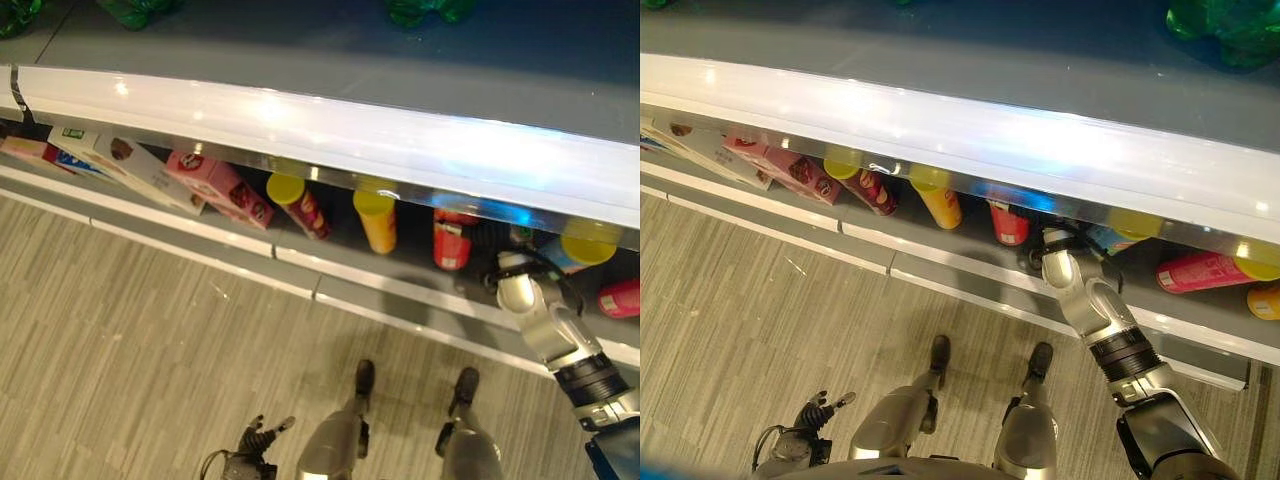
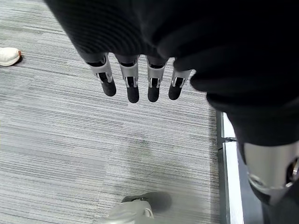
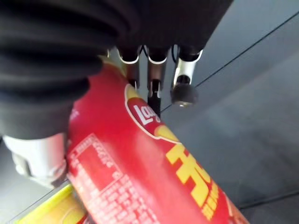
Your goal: Put the goods on the table back onto the shelves and tidy them up.
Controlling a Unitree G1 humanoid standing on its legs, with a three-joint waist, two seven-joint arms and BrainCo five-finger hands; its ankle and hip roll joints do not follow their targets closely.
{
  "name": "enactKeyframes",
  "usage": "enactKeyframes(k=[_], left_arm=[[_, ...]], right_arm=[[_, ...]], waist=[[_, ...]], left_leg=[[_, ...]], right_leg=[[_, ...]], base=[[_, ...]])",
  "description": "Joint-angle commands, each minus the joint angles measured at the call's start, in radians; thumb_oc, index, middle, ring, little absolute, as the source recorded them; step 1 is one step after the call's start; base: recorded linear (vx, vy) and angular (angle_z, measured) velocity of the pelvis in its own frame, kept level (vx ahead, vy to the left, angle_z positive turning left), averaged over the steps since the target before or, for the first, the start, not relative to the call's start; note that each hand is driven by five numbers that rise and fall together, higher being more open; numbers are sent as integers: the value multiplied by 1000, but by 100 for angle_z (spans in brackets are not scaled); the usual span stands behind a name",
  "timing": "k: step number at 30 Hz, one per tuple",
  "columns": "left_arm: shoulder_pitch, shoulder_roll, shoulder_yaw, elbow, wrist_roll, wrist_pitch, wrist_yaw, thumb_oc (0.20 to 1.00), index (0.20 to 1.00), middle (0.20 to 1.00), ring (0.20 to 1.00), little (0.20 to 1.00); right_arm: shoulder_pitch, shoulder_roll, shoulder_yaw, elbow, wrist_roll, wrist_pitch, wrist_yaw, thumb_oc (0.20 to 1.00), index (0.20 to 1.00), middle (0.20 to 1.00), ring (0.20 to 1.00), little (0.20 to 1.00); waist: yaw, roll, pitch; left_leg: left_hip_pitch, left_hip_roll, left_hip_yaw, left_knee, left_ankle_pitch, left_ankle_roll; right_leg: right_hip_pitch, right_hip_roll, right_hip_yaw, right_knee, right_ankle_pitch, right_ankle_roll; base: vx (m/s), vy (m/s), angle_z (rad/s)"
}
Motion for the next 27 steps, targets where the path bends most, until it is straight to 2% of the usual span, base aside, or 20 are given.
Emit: enactKeyframes(k=[1,12,13,17,27], left_arm=[[0,26,-58,38,-3,-16,30,1000,1000,1000,1000,1000],[-2,8,-68,49,-5,-26,36,1000,1000,1000,1000,1000],[-33,19,-70,66,-4,-21,46,1000,1000,1000,1000,1000],[-37,16,-67,72,-25,-19,9,1000,1000,1000,1000,1000],[-41,16,-65,73,-32,-20,0,1000,1000,1000,1000,1000]], right_arm=[[-99,-7,19,-25,-17,-49,-41,200,200,200,200,200],[-120,-9,40,23,-16,-44,-53,200,200,200,200,200],[-121,-1,49,26,-26,-45,-49,200,200,200,200,200],[-155,-4,71,54,-24,-33,-31,200,200,200,200,200],[-160,-1,87,67,-25,-35,-19,200,200,200,200,200]], waist=[[17,3,-52],[23,22,-48],[13,21,-47],[13,28,-50],[12,27,-47]], left_leg=[[-32,30,62,4,-37,-41],[-50,18,56,4,-34,-37],[-51,17,57,4,-35,-36],[-60,14,59,4,-34,-36],[-66,12,55,4,-32,-35]], right_leg=[[6,-79,46,84,-83,68],[-11,-88,48,81,-72,74],[-13,-89,51,79,-72,75],[-22,-90,57,76,-66,76],[-28,-89,62,76,-65,74]], base=[[0,0,0],[0,0,0],[7,36,0],[4,23,-3],[0,1,0]])
